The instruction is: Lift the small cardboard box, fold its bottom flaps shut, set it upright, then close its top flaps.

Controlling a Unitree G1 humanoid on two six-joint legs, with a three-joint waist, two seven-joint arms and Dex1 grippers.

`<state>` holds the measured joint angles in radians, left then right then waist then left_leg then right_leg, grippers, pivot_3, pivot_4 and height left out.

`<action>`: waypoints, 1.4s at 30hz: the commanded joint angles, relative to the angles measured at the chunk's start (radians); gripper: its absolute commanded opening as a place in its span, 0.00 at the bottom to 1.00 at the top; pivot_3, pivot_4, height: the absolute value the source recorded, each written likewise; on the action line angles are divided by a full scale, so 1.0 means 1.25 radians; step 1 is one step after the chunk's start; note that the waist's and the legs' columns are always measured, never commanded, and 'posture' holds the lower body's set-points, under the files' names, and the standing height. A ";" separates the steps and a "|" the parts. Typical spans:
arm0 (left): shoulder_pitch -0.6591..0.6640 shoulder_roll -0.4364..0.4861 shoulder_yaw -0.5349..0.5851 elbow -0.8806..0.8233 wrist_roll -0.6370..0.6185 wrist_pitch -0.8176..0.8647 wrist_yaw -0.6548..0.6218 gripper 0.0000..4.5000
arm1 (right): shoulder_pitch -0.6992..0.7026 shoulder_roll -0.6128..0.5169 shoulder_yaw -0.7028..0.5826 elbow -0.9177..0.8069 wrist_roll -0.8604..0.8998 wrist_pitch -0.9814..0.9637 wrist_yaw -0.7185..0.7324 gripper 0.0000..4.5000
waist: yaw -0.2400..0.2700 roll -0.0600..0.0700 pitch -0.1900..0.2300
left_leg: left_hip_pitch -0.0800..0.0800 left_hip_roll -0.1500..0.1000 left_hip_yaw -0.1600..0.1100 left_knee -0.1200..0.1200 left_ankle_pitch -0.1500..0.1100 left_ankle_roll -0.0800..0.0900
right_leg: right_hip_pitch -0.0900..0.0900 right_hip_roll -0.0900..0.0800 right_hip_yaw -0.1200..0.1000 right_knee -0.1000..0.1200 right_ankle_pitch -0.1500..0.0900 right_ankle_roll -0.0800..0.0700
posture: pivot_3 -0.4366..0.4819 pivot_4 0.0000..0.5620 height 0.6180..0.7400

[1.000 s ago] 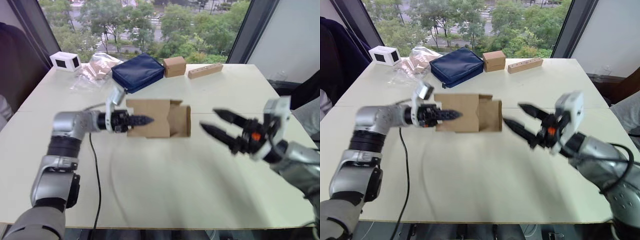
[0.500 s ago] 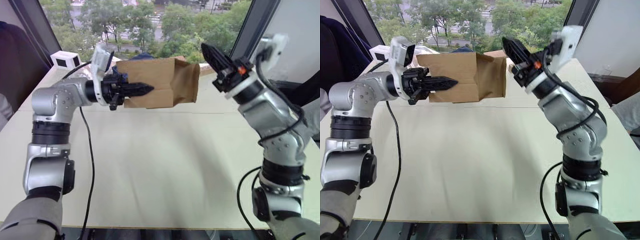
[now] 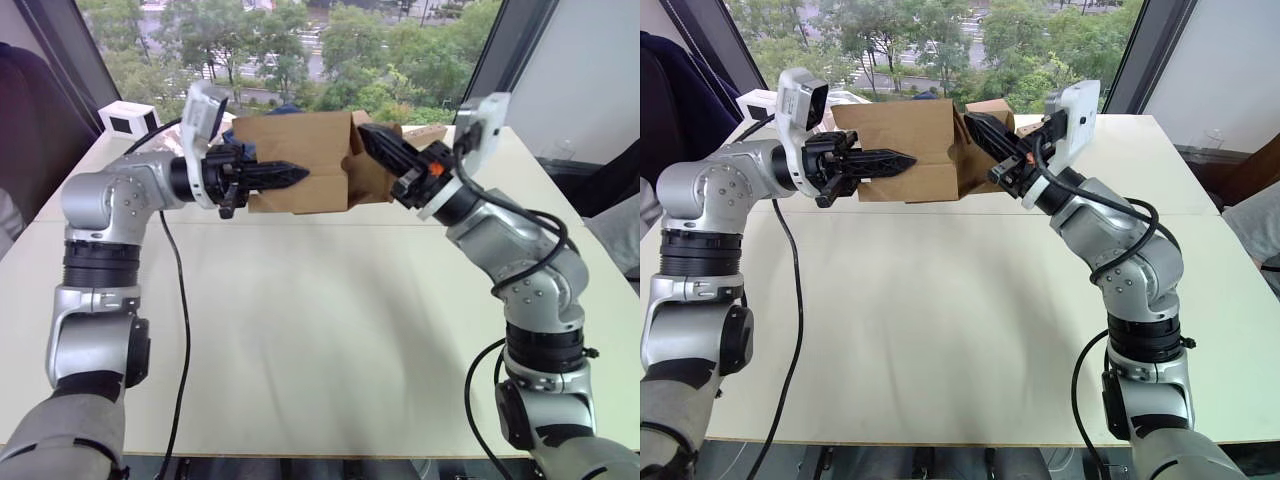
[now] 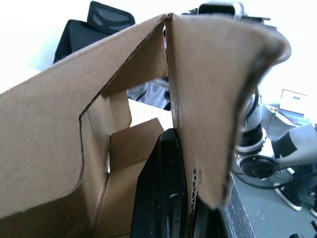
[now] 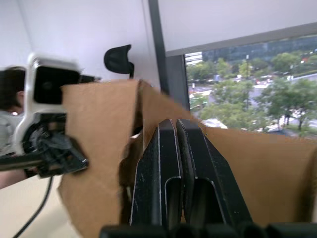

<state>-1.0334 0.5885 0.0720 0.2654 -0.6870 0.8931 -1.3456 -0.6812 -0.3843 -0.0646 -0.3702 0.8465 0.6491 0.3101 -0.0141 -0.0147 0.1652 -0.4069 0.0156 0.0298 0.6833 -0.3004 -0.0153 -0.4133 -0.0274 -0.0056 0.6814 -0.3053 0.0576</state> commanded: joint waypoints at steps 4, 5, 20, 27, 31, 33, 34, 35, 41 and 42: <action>-0.003 0.011 0.004 -0.037 -0.038 0.018 -0.027 0.00 | -0.001 0.030 -0.004 -0.050 0.019 0.012 0.002 0.01 | 0.000 0.000 0.000 | 0.000 0.000 0.000 0.000 0.000 0.000 | 0.000 0.000 0.000 0.000 0.000 0.000 | 0.48 0.27 1.00; -0.002 0.012 0.002 -0.038 -0.038 0.019 -0.029 0.00 | -0.001 0.033 -0.004 -0.051 0.019 0.013 0.004 0.01 | 0.000 0.000 0.000 | 0.000 0.000 0.000 0.000 0.000 0.000 | 0.000 0.000 0.000 0.000 0.000 0.000 | 0.48 0.27 1.00; 0.004 0.012 -0.004 -0.019 -0.017 -0.003 -0.013 0.00 | 0.023 -0.065 -0.059 -0.119 0.073 0.075 0.069 0.01 | 0.001 0.000 0.000 | 0.000 0.000 0.000 0.000 0.000 0.000 | 0.000 0.000 0.000 0.000 0.000 0.000 | 0.48 0.27 1.00; 0.016 0.020 -0.002 -0.022 -0.021 -0.003 -0.013 0.00 | 0.077 -0.203 -0.147 -0.169 0.146 0.126 0.113 0.01 | 0.000 0.000 0.000 | 0.000 0.000 0.000 0.000 0.000 0.000 | 0.000 0.000 0.000 0.000 0.000 0.000 | 0.48 0.27 1.00; 0.019 0.026 -0.001 -0.026 -0.024 -0.001 -0.015 0.00 | 0.141 -0.291 -0.217 -0.182 0.188 0.159 0.129 0.01 | 0.002 0.000 0.000 | 0.000 0.000 0.000 0.000 0.000 0.001 | 0.000 0.000 0.000 0.000 0.000 0.000 | 0.48 0.27 1.00; 0.021 0.028 0.000 -0.029 -0.028 0.002 -0.014 0.00 | 0.203 -0.330 -0.232 -0.197 0.200 0.178 0.157 0.01 | 0.004 0.000 0.000 | 0.000 0.000 0.000 0.000 0.000 0.001 | 0.000 0.000 0.000 -0.001 0.000 0.000 | 0.48 0.27 1.00; 0.020 0.029 0.001 -0.031 -0.030 0.004 -0.014 0.00 | 0.240 -0.343 -0.226 -0.206 0.194 0.181 0.174 0.01 | 0.004 0.000 0.000 | 0.000 0.000 0.000 0.000 0.000 0.001 | 0.001 0.000 0.000 -0.001 0.000 0.000 | 0.48 0.27 1.00; 0.020 0.030 0.002 -0.033 -0.032 0.007 -0.013 0.00 | 0.265 -0.348 -0.213 -0.211 0.179 0.175 0.184 0.01 | 0.003 0.000 0.000 | 0.000 0.000 -0.001 0.000 0.000 0.001 | 0.001 0.000 0.000 -0.001 0.000 0.000 | 0.48 0.27 1.00; 0.016 0.029 0.003 -0.043 -0.040 0.014 -0.008 0.00 | 0.286 -0.318 -0.129 -0.199 0.097 0.119 0.198 0.01 | -0.002 0.000 0.000 | 0.001 0.000 0.000 0.000 0.000 0.001 | 0.001 0.001 0.001 0.000 0.000 0.000 | 0.48 0.27 1.00; 0.016 0.029 0.003 -0.047 -0.043 0.017 -0.007 0.00 | 0.281 -0.311 -0.119 -0.194 0.084 0.109 0.199 0.01 | 0.000 0.000 0.000 | 0.001 0.000 0.000 0.000 0.000 0.001 | 0.001 0.001 0.000 0.000 0.000 0.000 | 0.48 0.27 1.00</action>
<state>-0.9930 0.6170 0.0538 0.2449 -0.7123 0.9130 -1.3525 -0.3124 -0.7856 -0.2237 -0.6018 0.9766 0.8234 0.5519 -0.0146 -0.0149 0.1654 -0.4061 0.0158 0.0292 0.6833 -0.3008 -0.0144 -0.4124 -0.0260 -0.0050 0.6811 -0.3055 0.0577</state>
